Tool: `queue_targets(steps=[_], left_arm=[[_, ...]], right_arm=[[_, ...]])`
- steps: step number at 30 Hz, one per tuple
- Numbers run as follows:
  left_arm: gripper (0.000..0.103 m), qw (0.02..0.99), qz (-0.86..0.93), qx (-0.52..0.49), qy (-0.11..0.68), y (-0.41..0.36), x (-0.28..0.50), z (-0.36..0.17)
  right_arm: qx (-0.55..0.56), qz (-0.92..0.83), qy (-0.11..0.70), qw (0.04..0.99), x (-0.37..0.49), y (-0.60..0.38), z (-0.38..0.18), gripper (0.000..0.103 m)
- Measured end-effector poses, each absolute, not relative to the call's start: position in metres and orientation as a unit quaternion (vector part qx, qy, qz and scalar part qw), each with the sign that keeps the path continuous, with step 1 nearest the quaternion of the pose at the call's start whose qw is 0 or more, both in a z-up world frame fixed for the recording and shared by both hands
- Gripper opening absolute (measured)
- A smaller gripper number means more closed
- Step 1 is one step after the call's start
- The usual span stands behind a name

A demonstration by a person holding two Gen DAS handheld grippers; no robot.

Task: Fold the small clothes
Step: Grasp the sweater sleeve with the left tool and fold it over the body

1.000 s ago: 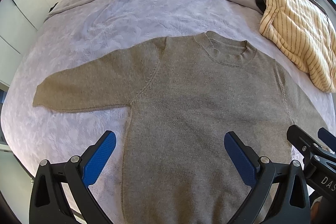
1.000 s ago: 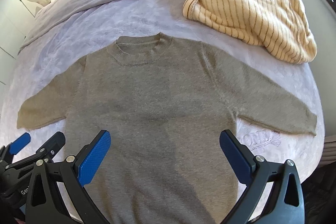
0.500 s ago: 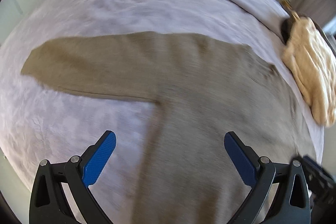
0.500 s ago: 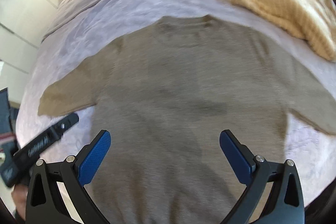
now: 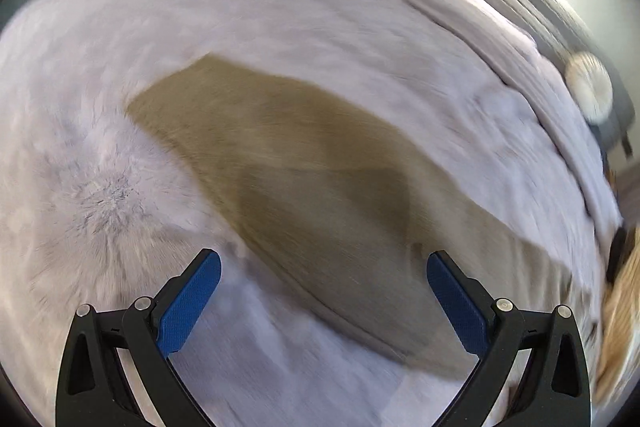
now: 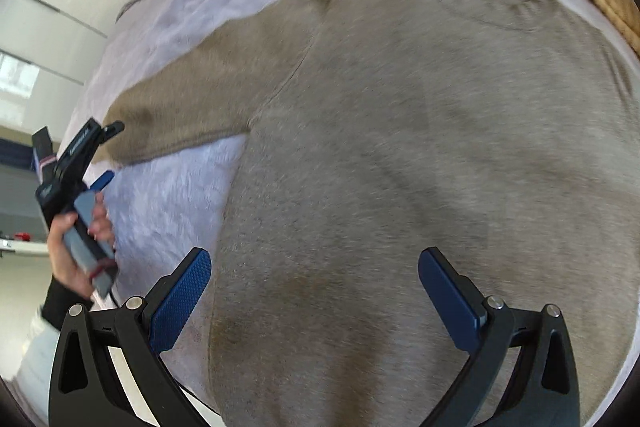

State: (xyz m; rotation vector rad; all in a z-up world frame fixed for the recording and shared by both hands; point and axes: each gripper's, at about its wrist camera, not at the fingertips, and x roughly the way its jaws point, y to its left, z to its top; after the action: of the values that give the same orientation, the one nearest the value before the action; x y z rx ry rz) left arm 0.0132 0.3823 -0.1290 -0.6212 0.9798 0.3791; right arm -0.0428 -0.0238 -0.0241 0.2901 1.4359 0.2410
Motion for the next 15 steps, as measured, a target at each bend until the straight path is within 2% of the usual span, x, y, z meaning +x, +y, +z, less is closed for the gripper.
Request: queue_targets(steps=[4,5,6,7,8,9,15], left_arm=[[0.102,0.819,0.164,-0.324,0.444,0.398,0.022,-0.144],[0.085,0.823,0.16,-0.321,0.44,0.394,0.024,-0.144],[0.055,0.826,0.153,-0.319,0.44,0.393,0.026,-0.143],[0.044,0.825,0.145,-0.319,0.443,0.393,0.029,-0.142],[0.02,0.826,0.134,-0.325,0.441,0.394,0.03,-0.14],[0.01,0.827,0.101,-0.346,0.432,0.396,0.028,-0.137],[0.01,0.853,0.009,-0.354,0.384,0.376,0.03,-0.088]], right_arm=[[0.132,0.133,0.666,0.722,-0.04,-0.01,-0.038,0.103],[0.132,0.134,0.668,0.72,-0.039,-0.007,-0.039,0.103],[0.134,0.134,0.667,0.72,-0.039,-0.006,-0.039,0.103],[0.137,0.134,0.667,0.72,-0.037,-0.005,-0.04,0.103],[0.141,0.134,0.666,0.72,-0.037,-0.005,-0.039,0.103],[0.144,0.133,0.665,0.721,-0.037,-0.006,-0.039,0.103],[0.164,0.126,0.648,0.733,-0.036,-0.027,-0.031,0.103]])
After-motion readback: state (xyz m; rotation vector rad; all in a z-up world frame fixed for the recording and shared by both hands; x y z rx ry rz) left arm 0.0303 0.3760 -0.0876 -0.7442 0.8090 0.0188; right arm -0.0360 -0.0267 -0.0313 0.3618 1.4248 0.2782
